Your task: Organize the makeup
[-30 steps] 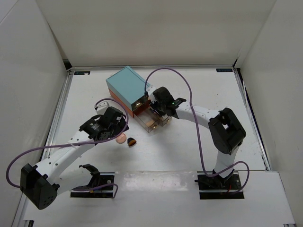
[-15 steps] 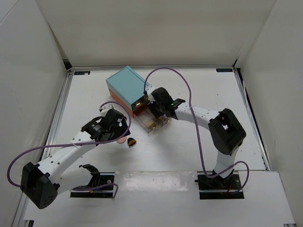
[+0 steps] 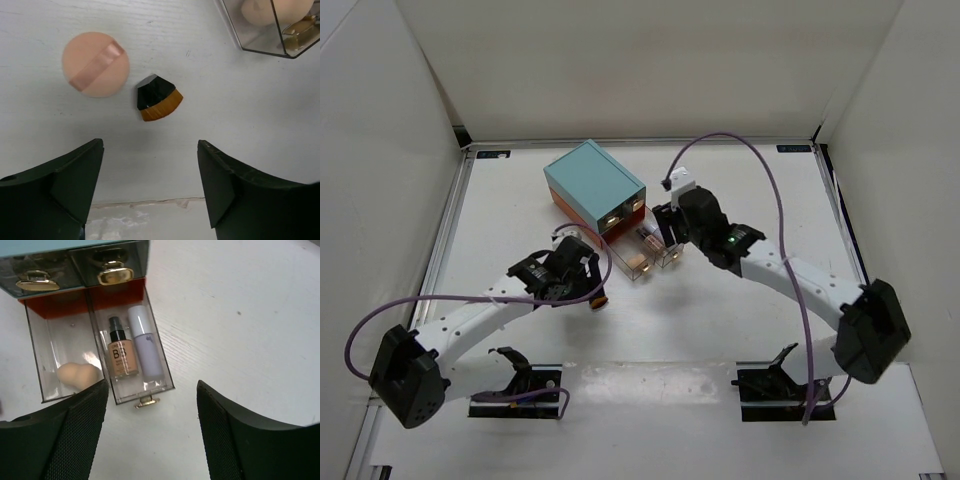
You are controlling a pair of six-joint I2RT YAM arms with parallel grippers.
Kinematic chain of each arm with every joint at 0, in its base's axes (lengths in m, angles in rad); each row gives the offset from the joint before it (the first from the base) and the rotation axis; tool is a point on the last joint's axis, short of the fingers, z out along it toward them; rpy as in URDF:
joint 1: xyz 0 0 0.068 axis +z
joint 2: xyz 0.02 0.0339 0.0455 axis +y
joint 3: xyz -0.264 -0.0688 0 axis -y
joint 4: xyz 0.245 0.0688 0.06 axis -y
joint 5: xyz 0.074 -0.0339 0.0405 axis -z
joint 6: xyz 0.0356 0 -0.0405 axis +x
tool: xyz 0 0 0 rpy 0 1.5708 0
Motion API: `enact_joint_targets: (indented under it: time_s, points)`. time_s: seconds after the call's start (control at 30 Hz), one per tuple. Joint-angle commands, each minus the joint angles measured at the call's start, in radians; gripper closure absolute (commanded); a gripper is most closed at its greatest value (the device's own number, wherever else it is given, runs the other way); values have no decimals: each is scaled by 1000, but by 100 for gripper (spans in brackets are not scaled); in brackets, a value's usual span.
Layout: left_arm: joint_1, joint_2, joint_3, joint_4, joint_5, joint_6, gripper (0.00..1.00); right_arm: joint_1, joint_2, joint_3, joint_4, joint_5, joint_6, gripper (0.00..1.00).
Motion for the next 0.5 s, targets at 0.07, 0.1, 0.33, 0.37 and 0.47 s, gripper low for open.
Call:
enact_joint_targets:
  time_s: [0.07, 0.1, 0.33, 0.37, 0.47]
  points:
    - [-8, 91, -26, 95, 93, 31, 20, -22, -173, -128, 28, 116, 121, 25]
    - [-10, 106, -29, 105, 100, 24, 20, -28, -192, -141, 21, 122, 127, 25]
    - [-13, 171, -15, 172, 84, -3, 26, -55, -318, -224, -40, 177, 170, 24]
    - [-15, 195, -11, 166, 74, -3, 26, -59, -330, -230, -52, 180, 173, 24]
    - [-16, 241, 6, 148, 59, 7, 29, -71, -354, -245, -65, 196, 176, 24]
